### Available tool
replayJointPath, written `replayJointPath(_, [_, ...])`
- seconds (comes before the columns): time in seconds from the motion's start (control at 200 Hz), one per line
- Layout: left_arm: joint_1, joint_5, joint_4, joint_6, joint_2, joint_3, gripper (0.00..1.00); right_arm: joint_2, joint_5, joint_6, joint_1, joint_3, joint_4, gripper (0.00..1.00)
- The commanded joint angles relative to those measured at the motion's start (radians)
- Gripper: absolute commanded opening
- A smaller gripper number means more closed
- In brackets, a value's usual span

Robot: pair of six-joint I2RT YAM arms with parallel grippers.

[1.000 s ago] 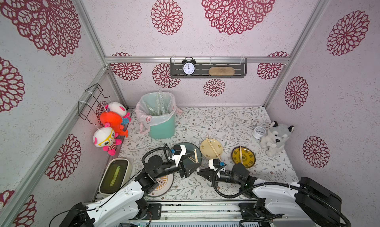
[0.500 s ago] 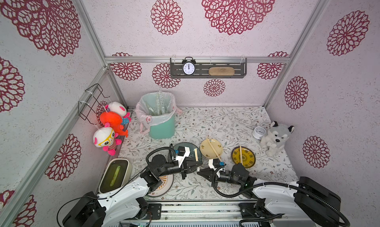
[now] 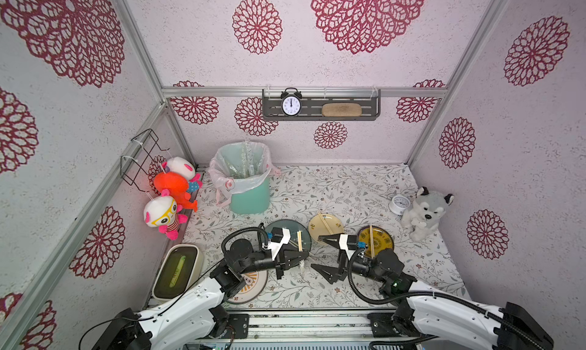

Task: Remove the packaging of disposable chopsticks
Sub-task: Remove the packet bag from the disposable chopsticks.

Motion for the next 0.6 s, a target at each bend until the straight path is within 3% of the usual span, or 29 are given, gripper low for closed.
replayJointPath(0.0, [0.009, 0.054, -0.047, 0.025, -0.002, -0.011, 0.0, 0.026, -0.051, 0.001, -0.006, 0.113, -0.071, 0.99])
replayJointPath(0.22, [0.009, 0.078, -0.052, 0.028, 0.011, -0.021, 0.0, 0.162, -0.119, 0.022, -0.006, 0.22, -0.052, 0.86])
replayJointPath(0.3, [0.009, 0.085, -0.055, 0.028, 0.012, -0.024, 0.0, 0.194, -0.157, 0.033, -0.008, 0.238, -0.038, 0.68])
replayJointPath(0.49, [0.008, 0.088, -0.048, 0.027, 0.005, -0.032, 0.0, 0.223, -0.187, 0.058, -0.008, 0.239, -0.002, 0.4])
replayJointPath(0.59, [0.009, 0.085, -0.048, 0.027, -0.001, -0.034, 0.0, 0.234, -0.201, 0.07, -0.007, 0.227, 0.022, 0.34])
